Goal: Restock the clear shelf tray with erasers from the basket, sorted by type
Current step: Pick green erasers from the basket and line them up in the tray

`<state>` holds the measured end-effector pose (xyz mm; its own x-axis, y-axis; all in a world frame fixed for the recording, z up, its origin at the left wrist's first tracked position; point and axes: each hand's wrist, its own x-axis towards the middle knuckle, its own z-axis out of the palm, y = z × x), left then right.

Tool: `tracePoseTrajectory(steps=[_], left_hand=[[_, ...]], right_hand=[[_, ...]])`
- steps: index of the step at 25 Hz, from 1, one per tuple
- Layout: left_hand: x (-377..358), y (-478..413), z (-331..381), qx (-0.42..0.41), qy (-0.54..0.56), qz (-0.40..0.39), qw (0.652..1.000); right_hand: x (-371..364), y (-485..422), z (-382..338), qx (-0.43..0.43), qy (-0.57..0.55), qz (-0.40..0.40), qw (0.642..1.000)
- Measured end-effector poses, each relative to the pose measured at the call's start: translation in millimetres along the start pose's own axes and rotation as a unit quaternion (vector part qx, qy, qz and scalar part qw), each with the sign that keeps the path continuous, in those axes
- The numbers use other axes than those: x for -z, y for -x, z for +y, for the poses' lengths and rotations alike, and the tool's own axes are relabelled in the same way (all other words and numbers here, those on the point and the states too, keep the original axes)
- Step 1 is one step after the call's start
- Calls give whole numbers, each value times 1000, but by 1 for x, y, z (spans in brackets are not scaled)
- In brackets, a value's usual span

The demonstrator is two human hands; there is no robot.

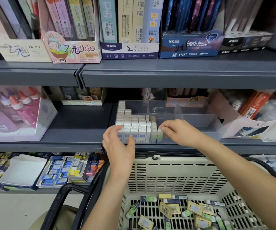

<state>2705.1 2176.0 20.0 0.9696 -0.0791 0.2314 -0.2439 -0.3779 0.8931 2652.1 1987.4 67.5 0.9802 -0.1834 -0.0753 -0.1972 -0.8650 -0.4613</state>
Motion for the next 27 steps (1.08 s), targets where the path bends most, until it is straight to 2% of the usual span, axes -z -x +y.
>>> tracePoseTrajectory(steps=[4, 8, 10, 13, 15, 17, 19, 21, 23, 27], left_hand=[[1, 5, 4, -4, -19, 2, 1000], [7, 26, 14, -73, 37, 12, 997], [9, 47, 20, -70, 83, -43, 993], [10, 83, 17, -34, 82, -201, 976], [15, 101, 8, 0, 18, -301, 954], [23, 105, 2, 39, -41, -357, 933], [32, 105, -2, 59, -78, -367, 925], [43, 104, -4, 70, -75, -354, 930], [55, 105, -7, 73, -64, -333, 938], [81, 111, -15, 60, -51, -289, 954]], right_hand=[[3, 6, 1, -6, -33, -13, 999], [7, 22, 2, 3, -39, 51, 998], [7, 41, 4, 16, -57, 119, 991], [-8, 82, 10, 23, -152, 168, 974], [-39, 112, 17, 13, -193, 115, 974], [-80, 135, 21, 0, -163, -4, 987], [-123, 149, 22, 15, -103, -130, 986], [-164, 156, 15, 46, -65, -230, 970], [-198, 156, 3, 99, -12, -271, 957], [-249, 144, -19, 185, 91, -270, 940]])
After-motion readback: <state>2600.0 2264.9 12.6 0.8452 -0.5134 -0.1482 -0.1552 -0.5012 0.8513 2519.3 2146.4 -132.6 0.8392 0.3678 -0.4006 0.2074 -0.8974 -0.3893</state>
